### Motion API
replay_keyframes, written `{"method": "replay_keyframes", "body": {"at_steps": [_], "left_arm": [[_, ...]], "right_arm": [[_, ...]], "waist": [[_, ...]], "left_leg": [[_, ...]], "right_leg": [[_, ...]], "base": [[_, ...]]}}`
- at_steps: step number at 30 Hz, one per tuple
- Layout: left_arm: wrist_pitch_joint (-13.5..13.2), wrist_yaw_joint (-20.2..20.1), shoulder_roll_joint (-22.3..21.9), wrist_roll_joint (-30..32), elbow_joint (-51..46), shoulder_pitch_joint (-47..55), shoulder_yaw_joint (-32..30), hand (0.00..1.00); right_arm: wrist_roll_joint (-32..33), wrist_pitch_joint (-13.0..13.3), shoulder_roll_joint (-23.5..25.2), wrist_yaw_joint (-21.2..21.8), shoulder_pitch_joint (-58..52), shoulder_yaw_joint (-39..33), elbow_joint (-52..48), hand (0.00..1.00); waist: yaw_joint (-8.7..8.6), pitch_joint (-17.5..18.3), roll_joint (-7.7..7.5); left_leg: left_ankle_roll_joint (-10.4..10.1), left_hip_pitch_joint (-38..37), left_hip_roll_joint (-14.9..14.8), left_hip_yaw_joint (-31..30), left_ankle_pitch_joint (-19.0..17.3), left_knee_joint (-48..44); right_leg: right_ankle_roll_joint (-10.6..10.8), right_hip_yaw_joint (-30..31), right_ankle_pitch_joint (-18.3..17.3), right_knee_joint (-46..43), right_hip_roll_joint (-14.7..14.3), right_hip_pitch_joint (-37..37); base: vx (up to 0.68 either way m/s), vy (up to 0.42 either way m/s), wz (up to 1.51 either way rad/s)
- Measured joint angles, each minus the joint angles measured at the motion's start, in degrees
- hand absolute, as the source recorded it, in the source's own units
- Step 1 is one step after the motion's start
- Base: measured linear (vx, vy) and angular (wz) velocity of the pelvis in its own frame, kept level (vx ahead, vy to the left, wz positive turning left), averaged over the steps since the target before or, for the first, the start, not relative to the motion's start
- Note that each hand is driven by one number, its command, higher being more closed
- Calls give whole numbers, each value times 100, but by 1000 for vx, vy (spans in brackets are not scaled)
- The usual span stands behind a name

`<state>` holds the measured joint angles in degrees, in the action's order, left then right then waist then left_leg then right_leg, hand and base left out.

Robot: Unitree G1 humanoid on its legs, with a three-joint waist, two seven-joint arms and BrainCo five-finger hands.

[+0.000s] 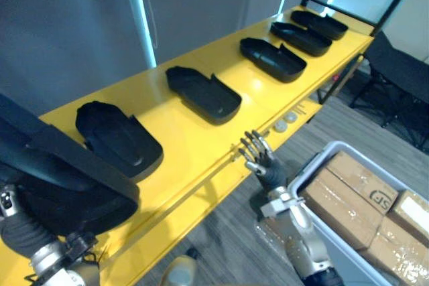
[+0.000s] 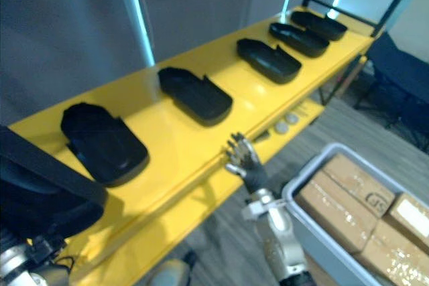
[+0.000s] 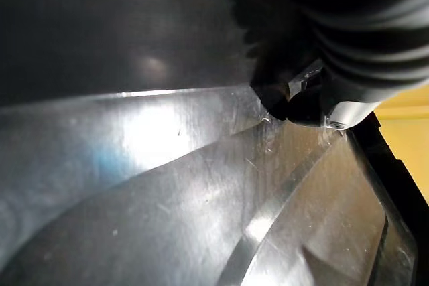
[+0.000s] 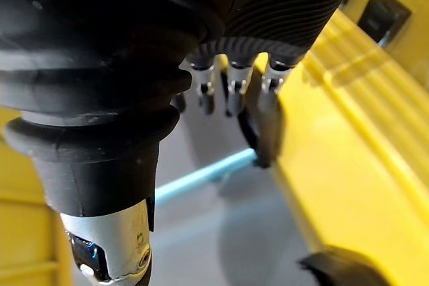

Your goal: Walk over and take plastic housings, then place them on the shelf

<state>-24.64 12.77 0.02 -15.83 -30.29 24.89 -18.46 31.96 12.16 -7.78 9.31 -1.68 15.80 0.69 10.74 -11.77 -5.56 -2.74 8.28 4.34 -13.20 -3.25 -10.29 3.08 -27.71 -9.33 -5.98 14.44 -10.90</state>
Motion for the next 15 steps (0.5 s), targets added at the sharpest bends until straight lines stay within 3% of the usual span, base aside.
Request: {"method": "replay_keyframes", "body": {"at_steps": [2,3,5,7,9,15], "left_arm": [[-52,-177,224,-13,10,-129,127,100],[-120,-275,305,-8,7,-295,193,100],[-188,-285,458,-9,3,-612,359,100],[-415,-286,523,-69,-11,-795,374,100],[-524,-299,539,-181,-10,-936,425,100],[-766,-187,628,31,-4,-1029,576,100]], "right_arm": [[-123,125,-25,-70,-27,-17,-11,0],[-235,221,-92,-75,19,-66,-26,0],[-388,405,-248,-77,150,-177,-30,0],[-613,508,-322,-103,408,-180,-22,0],[-863,789,-316,-272,536,-223,-61,0],[-1074,1223,-312,-428,474,-483,-428,0]], "waist": [[-150,-37,12],[-184,-153,24],[-222,-474,246],[-196,-705,274],[-223,-858,261],[-245,-920,298]], "left_leg": [[-32,204,45,-205,139,-70],[-115,336,41,-263,200,-220],[-140,556,6,-332,220,-441],[-158,590,-73,-255,244,-407],[-157,577,-93,-188,243,-406],[-141,564,-123,-33,230,-459]], "right_leg": [[141,534,-299,-263,-164,308],[295,509,-197,-442,-177,382],[460,504,-86,-513,-270,440],[464,613,-77,-541,-309,571],[461,706,-77,-541,-306,598],[341,764,-197,-773,-245,742]], "base": [[-40,-74,75],[-16,-80,65],[-49,-16,37],[-70,-6,-12],[-49,2,-19],[-44,14,-14]]}}
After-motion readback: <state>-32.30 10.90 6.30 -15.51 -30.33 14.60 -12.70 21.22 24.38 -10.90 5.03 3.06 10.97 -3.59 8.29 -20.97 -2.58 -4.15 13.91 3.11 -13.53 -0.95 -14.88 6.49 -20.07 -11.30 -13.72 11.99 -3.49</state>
